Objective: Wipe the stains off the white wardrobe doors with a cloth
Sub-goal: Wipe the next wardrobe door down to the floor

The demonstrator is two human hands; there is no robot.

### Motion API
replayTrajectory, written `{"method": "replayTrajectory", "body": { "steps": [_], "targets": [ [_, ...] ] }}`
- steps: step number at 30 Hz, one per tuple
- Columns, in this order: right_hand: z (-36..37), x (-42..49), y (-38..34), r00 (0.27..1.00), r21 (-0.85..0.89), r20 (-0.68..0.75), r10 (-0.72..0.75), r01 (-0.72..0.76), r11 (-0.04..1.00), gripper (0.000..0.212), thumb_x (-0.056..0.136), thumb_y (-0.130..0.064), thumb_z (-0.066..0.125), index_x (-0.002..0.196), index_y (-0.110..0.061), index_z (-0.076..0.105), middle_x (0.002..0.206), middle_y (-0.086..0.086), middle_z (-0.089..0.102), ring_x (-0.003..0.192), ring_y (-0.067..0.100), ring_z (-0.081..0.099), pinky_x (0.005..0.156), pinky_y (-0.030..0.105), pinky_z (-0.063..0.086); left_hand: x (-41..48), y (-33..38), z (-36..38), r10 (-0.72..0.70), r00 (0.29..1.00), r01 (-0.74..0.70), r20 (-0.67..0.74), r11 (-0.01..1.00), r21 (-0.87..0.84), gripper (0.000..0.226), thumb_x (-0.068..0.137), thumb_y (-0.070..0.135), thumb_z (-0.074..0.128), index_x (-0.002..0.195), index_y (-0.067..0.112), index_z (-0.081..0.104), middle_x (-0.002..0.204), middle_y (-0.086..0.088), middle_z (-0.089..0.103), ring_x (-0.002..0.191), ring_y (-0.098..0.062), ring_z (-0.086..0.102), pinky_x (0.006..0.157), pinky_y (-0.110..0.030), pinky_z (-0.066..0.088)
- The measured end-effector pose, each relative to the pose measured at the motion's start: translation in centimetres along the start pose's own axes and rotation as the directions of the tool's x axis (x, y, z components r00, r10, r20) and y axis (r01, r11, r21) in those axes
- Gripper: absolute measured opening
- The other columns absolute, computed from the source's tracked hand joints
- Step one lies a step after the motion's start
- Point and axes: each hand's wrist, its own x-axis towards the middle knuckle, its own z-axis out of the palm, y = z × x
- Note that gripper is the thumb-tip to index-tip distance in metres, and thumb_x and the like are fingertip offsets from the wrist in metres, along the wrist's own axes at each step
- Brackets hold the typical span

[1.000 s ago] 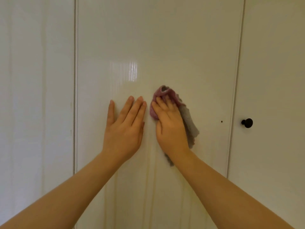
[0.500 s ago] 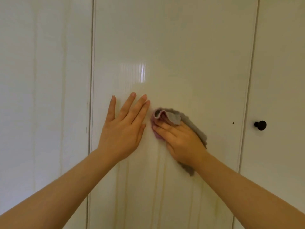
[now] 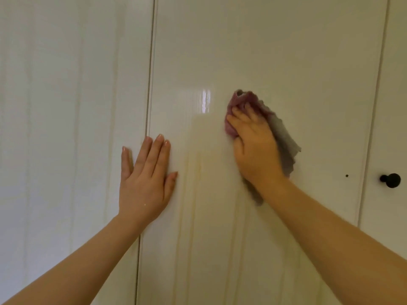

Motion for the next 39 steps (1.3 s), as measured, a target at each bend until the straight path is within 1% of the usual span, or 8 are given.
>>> {"method": "replayTrajectory", "body": {
  "steps": [6, 11, 16, 21, 25, 30, 35, 39],
  "targets": [
    [1.4, -2.2, -2.4, 0.909, 0.204, 0.119, -0.399, 0.371, 0.906, 0.039, 0.097, -0.010, 0.031, 0.107, 0.003, 0.067, 0.116, 0.017, 0.064, 0.118, 0.028, 0.047, 0.106, 0.038, 0.029, -0.2, 0.0, 0.2, 0.019, 1.000, -0.019, -0.007, 0.999, 0.036, 0.057, 0.101, 0.042, 0.016, 0.143, 0.005, 0.029, 0.148, -0.009, 0.029, 0.138, -0.026, 0.026, 0.115, -0.047, -0.002],
    [1.8, 1.9, -2.3, 0.998, 0.081, 0.028, -0.056, 0.054, 0.995, 0.037, 0.085, -0.008, 0.038, 0.106, 0.002, 0.067, 0.115, 0.017, 0.064, 0.117, 0.033, 0.051, 0.109, 0.033, 0.024, -0.3, -0.2, 0.5, 0.017, 1.000, -0.017, 0.000, 0.999, 0.038, 0.057, 0.101, 0.042, 0.014, 0.144, 0.006, 0.027, 0.149, -0.007, 0.026, 0.139, -0.025, 0.023, 0.115, -0.047, -0.001],
    [1.1, -1.0, -2.6, 0.835, 0.214, 0.215, -0.506, 0.465, 0.859, 0.042, 0.096, -0.014, 0.030, 0.109, -0.001, 0.067, 0.118, 0.012, 0.063, 0.118, 0.028, 0.052, 0.106, 0.035, 0.030, -0.4, -0.3, 0.7, 0.021, 1.000, -0.020, -0.007, 0.999, 0.031, 0.056, 0.102, 0.041, 0.014, 0.143, 0.006, 0.027, 0.148, -0.007, 0.028, 0.138, -0.024, 0.025, 0.114, -0.049, 0.001],
    [1.8, 0.4, -3.6, 0.974, 0.095, 0.124, -0.190, 0.179, 0.979, 0.035, 0.088, -0.010, 0.039, 0.107, 0.000, 0.068, 0.117, 0.014, 0.064, 0.119, 0.027, 0.051, 0.106, 0.033, 0.028, -0.4, -0.3, 0.6, 0.012, 1.000, -0.012, -0.008, 0.999, 0.031, 0.056, 0.102, 0.042, 0.013, 0.143, 0.007, 0.028, 0.149, -0.006, 0.027, 0.139, -0.023, 0.025, 0.114, -0.050, 0.001],
    [0.7, -0.4, -3.4, 0.732, 0.355, 0.419, -0.538, 0.413, 0.839, 0.041, 0.100, -0.025, 0.027, 0.119, -0.011, 0.060, 0.127, 0.011, 0.058, 0.122, 0.019, 0.046, 0.110, 0.024, 0.024, -1.0, -0.7, 0.7, 0.048, 0.999, -0.048, -0.008, 0.998, 0.037, 0.056, 0.101, 0.043, 0.019, 0.142, 0.007, 0.030, 0.148, -0.006, 0.029, 0.139, -0.022, 0.026, 0.115, -0.050, 0.001],
    [0.3, 1.3, -0.5, 0.946, 0.081, 0.206, -0.250, 0.239, 0.968, 0.036, 0.090, -0.011, 0.038, 0.111, 0.000, 0.065, 0.121, 0.014, 0.060, 0.123, 0.027, 0.042, 0.111, 0.033, 0.021, -1.2, -0.9, 0.6, 0.051, 0.998, -0.050, -0.021, 0.998, 0.039, 0.056, 0.101, 0.043, 0.018, 0.142, 0.007, 0.030, 0.148, -0.006, 0.029, 0.138, -0.022, 0.028, 0.115, -0.049, 0.001],
    [0.0, -2.7, -0.7, 0.771, 0.232, 0.300, -0.562, 0.513, 0.827, 0.038, 0.095, -0.013, 0.033, 0.109, -0.002, 0.067, 0.119, 0.011, 0.063, 0.120, 0.024, 0.047, 0.108, 0.037, 0.028, -1.4, -0.9, 0.7, 0.056, 0.998, -0.055, -0.010, 0.998, 0.039, 0.057, 0.101, 0.043, 0.019, 0.143, 0.006, 0.030, 0.148, -0.007, 0.029, 0.138, -0.023, 0.027, 0.115, -0.050, 0.002],
    [0.3, -1.6, -1.2, 0.970, 0.112, 0.161, -0.180, 0.163, 0.980, 0.035, 0.094, -0.012, 0.037, 0.107, 0.002, 0.066, 0.115, 0.019, 0.063, 0.117, 0.032, 0.048, 0.107, 0.037, 0.028, -1.2, -0.6, 0.7, 0.037, 0.999, -0.036, -0.019, 0.999, 0.040, 0.057, 0.101, 0.043, 0.017, 0.142, 0.005, 0.030, 0.147, -0.007, 0.028, 0.138, -0.024, 0.027, 0.114, -0.050, 0.001]
  ]
}}
